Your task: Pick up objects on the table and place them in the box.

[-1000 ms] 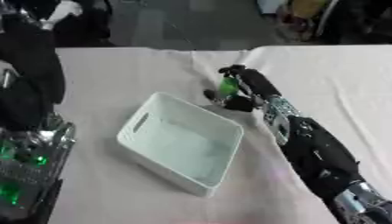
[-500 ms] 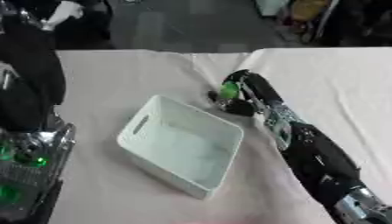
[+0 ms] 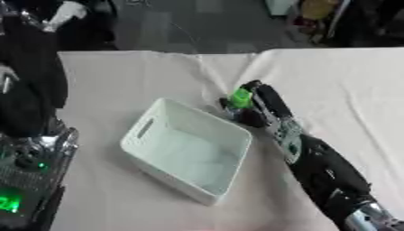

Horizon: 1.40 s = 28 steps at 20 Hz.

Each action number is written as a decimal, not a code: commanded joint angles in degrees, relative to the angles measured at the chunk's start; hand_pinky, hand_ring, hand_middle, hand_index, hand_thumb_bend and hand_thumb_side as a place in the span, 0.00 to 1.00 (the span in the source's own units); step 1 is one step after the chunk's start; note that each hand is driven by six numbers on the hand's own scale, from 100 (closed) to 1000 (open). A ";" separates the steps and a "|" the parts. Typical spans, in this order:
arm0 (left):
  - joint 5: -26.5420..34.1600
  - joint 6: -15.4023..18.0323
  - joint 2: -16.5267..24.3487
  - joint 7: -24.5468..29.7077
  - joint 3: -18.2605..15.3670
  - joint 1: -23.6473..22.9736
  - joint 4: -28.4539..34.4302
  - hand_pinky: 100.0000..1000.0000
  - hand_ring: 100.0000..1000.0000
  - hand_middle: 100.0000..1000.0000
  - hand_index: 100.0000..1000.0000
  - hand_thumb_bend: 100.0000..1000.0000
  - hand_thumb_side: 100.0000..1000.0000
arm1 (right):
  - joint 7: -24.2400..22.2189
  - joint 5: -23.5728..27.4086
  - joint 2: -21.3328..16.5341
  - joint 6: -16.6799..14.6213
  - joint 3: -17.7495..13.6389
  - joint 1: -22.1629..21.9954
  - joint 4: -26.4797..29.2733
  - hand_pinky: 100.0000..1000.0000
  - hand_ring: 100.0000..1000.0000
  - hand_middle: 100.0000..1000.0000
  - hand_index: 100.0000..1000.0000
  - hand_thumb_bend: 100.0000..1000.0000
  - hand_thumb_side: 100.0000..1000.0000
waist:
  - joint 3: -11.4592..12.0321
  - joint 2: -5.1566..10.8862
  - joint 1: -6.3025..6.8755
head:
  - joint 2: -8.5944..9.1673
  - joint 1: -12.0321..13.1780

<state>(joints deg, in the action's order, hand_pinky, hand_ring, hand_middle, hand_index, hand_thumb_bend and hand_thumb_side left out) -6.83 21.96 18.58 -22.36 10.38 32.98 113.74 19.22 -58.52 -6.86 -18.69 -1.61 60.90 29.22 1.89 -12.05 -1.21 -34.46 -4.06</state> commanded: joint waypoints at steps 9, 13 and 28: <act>0.34 0.36 -0.39 0.10 -0.16 1.39 0.85 0.47 0.64 0.78 0.76 0.22 1.00 | 15.36 -0.62 0.55 -2.23 -0.63 -1.57 1.95 0.00 0.00 0.00 0.00 0.21 0.40 | 0.54 0.29 0.33 | 1.59 -0.24; 0.34 0.33 -0.38 0.16 -0.17 1.39 0.85 0.47 0.64 0.78 0.76 0.22 1.00 | 18.62 1.88 0.47 -6.53 -0.83 -2.26 1.50 0.00 0.00 0.00 0.00 0.14 0.35 | 0.50 0.24 0.36 | 1.74 -0.18; 0.27 -0.08 0.54 0.51 -0.18 0.40 0.85 0.47 0.64 0.78 0.76 0.22 1.00 | 9.04 13.79 -3.47 -10.71 2.33 0.78 11.71 0.00 0.00 0.00 0.00 0.13 0.39 | -0.57 1.15 -0.23 | 0.83 0.49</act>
<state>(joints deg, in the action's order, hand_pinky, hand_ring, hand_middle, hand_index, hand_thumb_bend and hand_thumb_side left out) -6.73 21.95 18.19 -21.89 10.38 32.93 113.74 29.29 -46.03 -8.81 -29.15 0.28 60.01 38.54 1.44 -12.19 -1.56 -33.61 -3.92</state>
